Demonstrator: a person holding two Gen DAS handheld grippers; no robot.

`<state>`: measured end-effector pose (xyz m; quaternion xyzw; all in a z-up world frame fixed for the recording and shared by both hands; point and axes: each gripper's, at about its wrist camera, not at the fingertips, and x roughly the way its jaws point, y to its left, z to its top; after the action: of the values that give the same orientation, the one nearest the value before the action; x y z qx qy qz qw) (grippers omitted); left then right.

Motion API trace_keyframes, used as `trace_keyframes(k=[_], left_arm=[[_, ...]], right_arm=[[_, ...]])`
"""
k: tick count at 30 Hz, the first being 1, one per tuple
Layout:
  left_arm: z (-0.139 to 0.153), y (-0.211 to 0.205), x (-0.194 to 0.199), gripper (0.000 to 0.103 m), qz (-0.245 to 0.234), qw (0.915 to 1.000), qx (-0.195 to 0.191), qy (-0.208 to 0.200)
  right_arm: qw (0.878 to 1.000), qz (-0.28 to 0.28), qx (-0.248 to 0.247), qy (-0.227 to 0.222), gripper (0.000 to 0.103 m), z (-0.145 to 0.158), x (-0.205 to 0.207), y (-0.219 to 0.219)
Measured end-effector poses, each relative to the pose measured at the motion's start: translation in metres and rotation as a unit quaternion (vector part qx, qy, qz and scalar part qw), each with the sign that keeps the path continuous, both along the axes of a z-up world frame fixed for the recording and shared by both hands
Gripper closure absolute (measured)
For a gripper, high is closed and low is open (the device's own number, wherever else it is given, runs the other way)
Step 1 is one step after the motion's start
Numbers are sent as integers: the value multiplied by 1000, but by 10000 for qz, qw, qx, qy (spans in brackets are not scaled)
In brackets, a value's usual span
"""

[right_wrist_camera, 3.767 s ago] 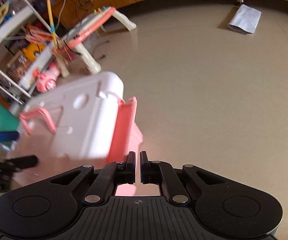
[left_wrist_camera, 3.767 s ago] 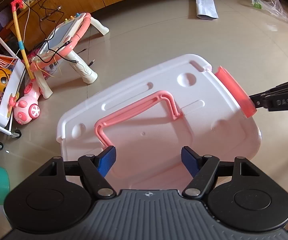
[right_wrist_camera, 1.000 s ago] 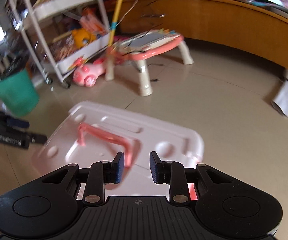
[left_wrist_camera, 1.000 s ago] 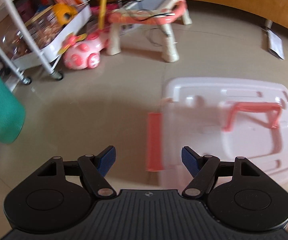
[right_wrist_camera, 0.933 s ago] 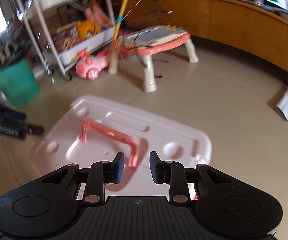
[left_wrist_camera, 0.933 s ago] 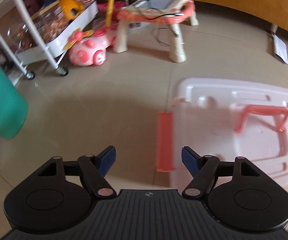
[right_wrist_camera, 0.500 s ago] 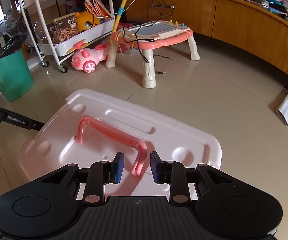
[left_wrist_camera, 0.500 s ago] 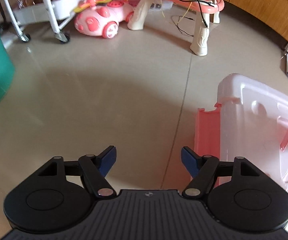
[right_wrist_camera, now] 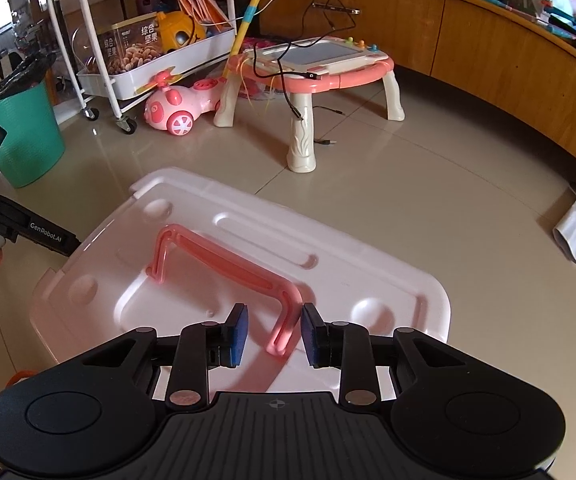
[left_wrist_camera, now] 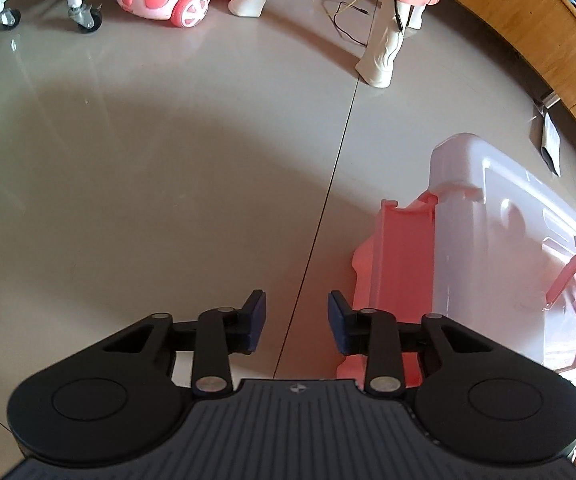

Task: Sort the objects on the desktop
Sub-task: 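Move the left tool to a pink side clip of the lid and close on it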

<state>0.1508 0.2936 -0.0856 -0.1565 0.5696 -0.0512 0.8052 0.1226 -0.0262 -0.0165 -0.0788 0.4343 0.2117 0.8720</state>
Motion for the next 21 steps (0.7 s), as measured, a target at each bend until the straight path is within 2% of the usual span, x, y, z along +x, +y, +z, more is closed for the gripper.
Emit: trace_keyframes(k=[3,9,13,16,18,20,21], left_arm=[[0,11,-2,68,193,9991,-371,24],[7,34,-8,68,725,9917,-1059,-81],[8,35,-9,62,724,9850,-1562,-88],[6,30,-9,62,617,9826,-1750,-28],[4,24,-7,63,481,9844,-1690,76],[2,22,-8,69,448,9843,-1707,84],[2,22,-8,78,451,9826,-1799,77]], right_arm=[[10000,-1,1,-2,76,0,0,0],[10000,-8,1,0,75,0,1,0],[10000,-12,-9,7,75,0,1,1],[10000,-20,-4,12,75,0,1,1],[10000,-22,-8,11,74,0,0,1],[10000,-20,-11,14,73,0,0,2],[10000,-17,-20,15,73,0,0,2]])
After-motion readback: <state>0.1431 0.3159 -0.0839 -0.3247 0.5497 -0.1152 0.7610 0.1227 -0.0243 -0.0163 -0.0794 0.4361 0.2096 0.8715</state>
